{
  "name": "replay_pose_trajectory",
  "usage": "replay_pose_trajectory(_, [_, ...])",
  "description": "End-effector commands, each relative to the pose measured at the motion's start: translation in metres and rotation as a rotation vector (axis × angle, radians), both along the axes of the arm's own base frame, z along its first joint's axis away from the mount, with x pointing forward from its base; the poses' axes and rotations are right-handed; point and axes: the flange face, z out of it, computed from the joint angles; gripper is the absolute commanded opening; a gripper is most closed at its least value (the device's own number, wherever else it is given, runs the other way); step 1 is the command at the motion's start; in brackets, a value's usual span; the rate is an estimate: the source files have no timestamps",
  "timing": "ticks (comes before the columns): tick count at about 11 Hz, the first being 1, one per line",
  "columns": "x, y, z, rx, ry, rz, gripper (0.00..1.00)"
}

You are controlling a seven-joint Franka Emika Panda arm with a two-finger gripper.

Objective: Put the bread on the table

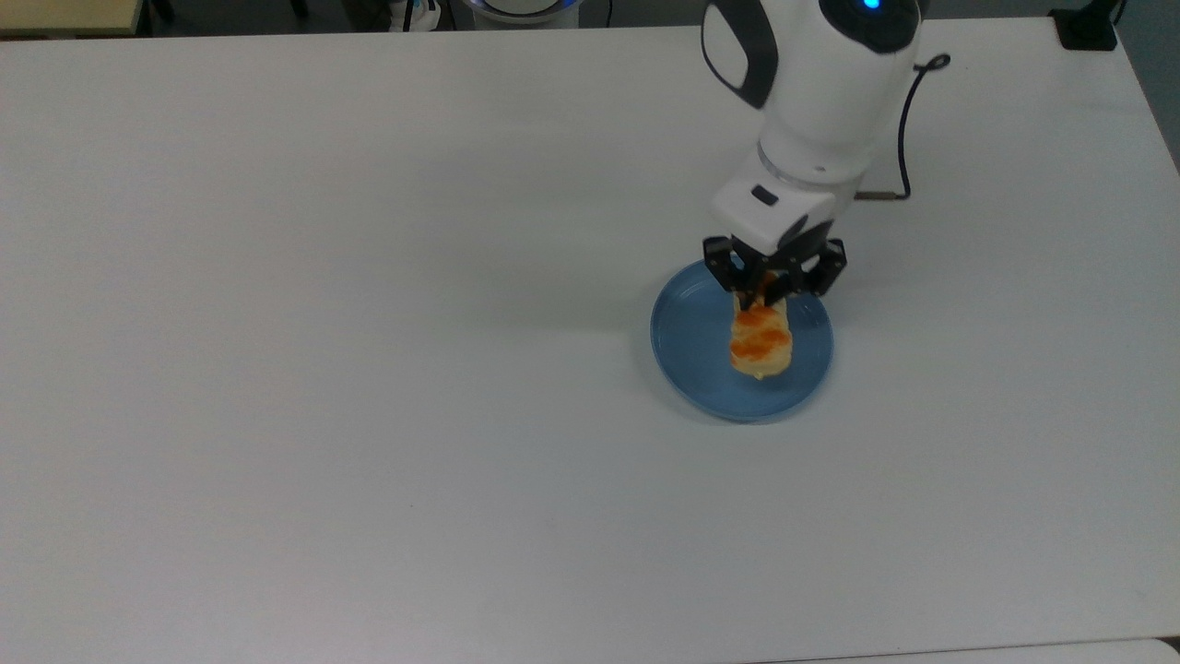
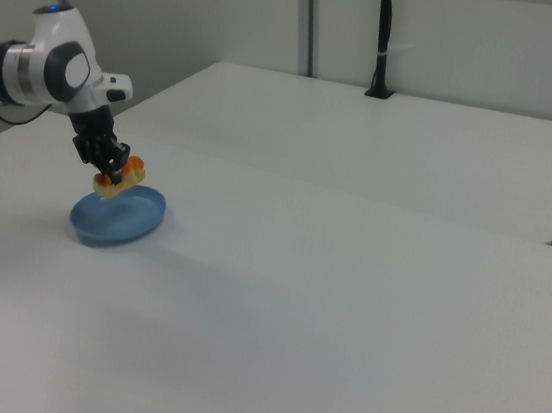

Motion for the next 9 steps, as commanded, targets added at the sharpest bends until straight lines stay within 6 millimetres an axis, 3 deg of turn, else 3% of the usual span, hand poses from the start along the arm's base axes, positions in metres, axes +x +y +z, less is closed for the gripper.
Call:
replay_pose_trajectory(1, [-0.056,-0.107,0.045,-0.021,0.152,0.165,0.17])
replay_pose_trajectory(2, [-0.069,-0.147,0.04,-0.029,0.23,0.22,0.18])
replay_pose_trajectory(4, [-0.098,-0.189,0.0,-0.036,0.358,0.3,0.2])
replay_pose_trajectory(7, [-0.103,-0.208,-0.032,-0.041,0.421,0.274,0.28])
replay_pose_trajectory(8, [-0.103,-0.209,-0.035,-0.041,0.429,0.272,0.38])
replay_pose_trajectory(9, [-0.103,-0.208,-0.038,-0.044,0.434,0.269,0.76])
